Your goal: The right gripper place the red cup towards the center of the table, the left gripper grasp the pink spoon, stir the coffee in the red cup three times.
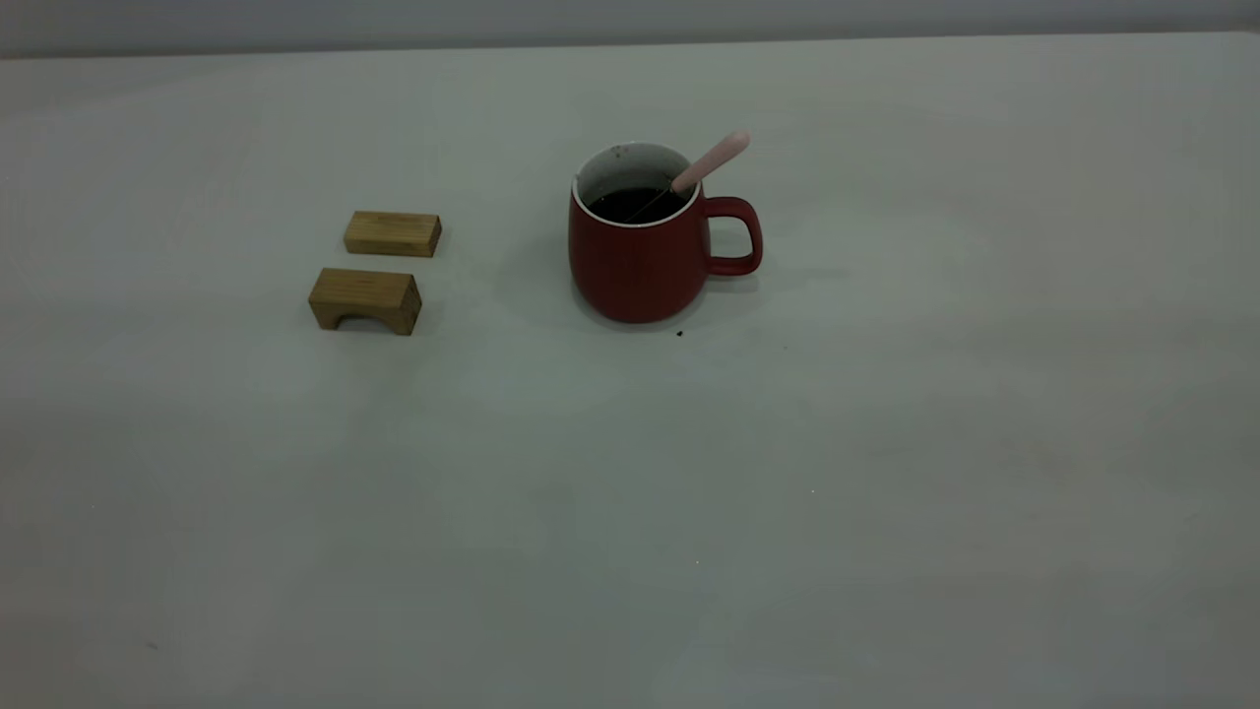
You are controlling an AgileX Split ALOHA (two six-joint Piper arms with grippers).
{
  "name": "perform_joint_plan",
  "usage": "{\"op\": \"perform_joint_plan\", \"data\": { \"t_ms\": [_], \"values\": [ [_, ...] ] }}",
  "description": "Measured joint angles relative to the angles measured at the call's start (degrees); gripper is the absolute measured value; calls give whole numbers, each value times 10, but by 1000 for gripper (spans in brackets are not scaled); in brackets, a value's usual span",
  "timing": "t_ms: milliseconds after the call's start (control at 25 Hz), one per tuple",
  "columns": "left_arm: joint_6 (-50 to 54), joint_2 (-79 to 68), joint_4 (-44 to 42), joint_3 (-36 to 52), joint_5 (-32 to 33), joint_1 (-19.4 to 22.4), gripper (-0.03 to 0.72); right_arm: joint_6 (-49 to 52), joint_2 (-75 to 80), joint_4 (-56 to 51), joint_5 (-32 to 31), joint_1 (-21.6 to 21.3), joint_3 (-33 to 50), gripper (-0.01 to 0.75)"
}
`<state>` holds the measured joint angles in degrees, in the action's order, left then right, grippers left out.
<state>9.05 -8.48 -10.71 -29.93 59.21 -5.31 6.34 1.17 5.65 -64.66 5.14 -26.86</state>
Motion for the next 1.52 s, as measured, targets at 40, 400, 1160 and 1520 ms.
{"op": "perform_joint_plan", "data": {
  "t_ms": [40,400,1160,1520],
  "values": [
    [0,15,0,6,0,4,469,0,0,0,0,0,0,492],
    [-16,64,1,10,19,9,469,0,0,0,0,0,0,492],
    [-28,96,61,20,55,14,469,0,0,0,0,0,0,492],
    [-28,96,61,20,55,14,469,0,0,0,0,0,0,492]
  ]
}}
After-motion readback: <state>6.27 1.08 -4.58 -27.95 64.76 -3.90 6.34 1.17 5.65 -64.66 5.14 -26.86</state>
